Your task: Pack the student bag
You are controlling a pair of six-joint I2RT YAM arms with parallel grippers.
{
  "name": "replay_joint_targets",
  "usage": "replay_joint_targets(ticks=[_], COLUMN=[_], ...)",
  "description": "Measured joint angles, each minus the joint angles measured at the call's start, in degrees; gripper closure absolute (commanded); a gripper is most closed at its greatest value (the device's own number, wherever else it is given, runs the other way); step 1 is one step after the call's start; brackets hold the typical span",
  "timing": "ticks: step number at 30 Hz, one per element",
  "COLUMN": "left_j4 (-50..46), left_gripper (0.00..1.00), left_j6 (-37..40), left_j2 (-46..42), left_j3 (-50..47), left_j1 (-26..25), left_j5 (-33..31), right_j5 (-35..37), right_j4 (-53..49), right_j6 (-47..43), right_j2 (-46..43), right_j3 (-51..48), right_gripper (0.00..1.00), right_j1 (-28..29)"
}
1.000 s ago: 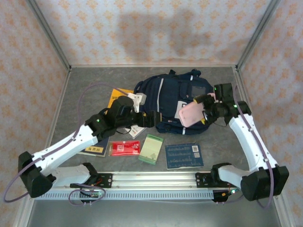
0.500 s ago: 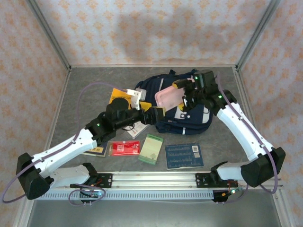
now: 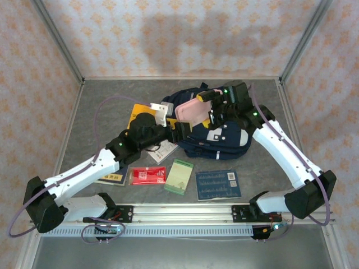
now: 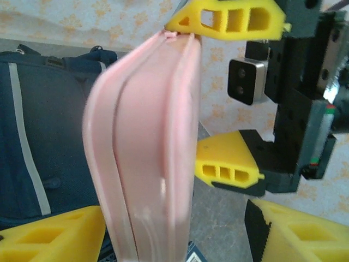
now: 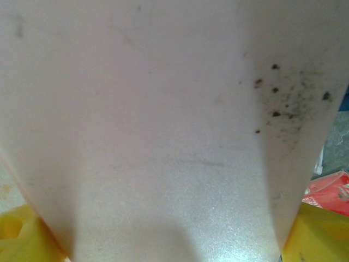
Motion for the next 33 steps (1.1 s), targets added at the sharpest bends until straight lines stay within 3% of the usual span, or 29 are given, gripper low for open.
replay_joint_targets(ticks=[13,25,31,33], left_j4=[4.4,5.5,5.5,5.5], left_gripper=[0.57,0.59,0.82,0.82], left_j6=[0.0,0.2,1.4,1.7], left_j2=[1.2,2.2,2.9,2.9], left_j3=[0.0,0.0,0.0,0.0], left_j1=[1.6,1.8,2.5,2.6], left_j5=[4.3,5.2,6.3,6.4], right_j5=[0.0,0.0,0.2,0.2], right_j4=[1.2,2.9,3.3,3.3], right_j6=[1.1,1.7,2.1,2.1], right_j2=[-1.6,-1.8,-1.7,-1.7], right_j3=[-0.5,-1.0,-1.8,-1.8], right_gripper=[0.30,0.31,0.31,0.31], right_j1=[1.4,2.5,2.5,2.5])
